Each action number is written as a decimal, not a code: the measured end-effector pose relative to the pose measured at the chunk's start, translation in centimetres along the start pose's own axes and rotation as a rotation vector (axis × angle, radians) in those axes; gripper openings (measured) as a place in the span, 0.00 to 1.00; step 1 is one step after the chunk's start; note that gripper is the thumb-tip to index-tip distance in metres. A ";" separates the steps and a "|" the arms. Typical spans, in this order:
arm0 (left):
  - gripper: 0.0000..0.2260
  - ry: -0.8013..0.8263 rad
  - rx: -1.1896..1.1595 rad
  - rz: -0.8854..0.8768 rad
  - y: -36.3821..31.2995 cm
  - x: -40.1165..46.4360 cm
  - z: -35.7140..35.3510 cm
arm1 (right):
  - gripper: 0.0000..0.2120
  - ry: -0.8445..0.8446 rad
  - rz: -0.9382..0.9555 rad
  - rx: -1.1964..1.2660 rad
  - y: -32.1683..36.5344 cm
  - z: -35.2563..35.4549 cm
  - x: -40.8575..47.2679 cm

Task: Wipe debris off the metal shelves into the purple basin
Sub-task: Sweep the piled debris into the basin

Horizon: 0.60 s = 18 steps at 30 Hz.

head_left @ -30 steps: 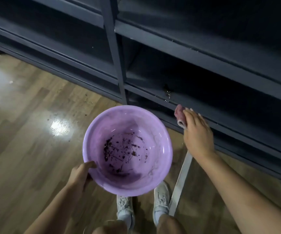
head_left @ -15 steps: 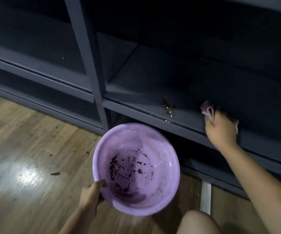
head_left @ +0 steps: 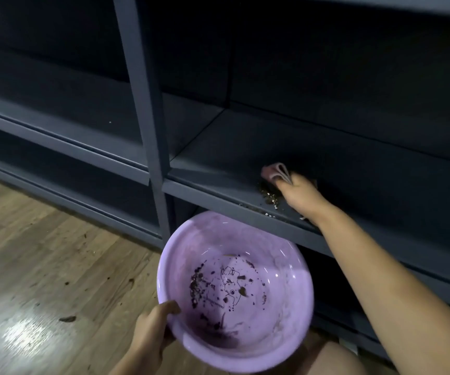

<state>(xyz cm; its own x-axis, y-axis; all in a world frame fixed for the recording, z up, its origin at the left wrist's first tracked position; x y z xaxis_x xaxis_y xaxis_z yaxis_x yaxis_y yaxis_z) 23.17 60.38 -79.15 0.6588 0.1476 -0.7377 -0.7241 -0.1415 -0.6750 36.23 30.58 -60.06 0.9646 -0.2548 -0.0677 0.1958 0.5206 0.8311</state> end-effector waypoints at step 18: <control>0.03 0.015 -0.048 -0.072 -2.7 -1.5 -1.4 | 0.10 0.140 0.278 -0.017 3.4 -6.1 -6.0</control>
<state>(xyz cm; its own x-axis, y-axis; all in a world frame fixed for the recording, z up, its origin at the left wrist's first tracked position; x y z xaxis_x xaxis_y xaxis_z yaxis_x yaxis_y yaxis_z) 24.45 59.15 -76.30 0.7123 0.1443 -0.6869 -0.6642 -0.1781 -0.7261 32.17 38.89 -60.23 0.9964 0.0130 0.0843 -0.0767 0.5681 0.8194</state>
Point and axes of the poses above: each hand's wrist, its own x-axis towards the middle knuckle, its own z-axis out of the back of the hand, y = z × x, the point moved 8 cm from there along x, towards the middle knuckle, and after that the axes turned 9 degrees about x, right-handed, at the moved point
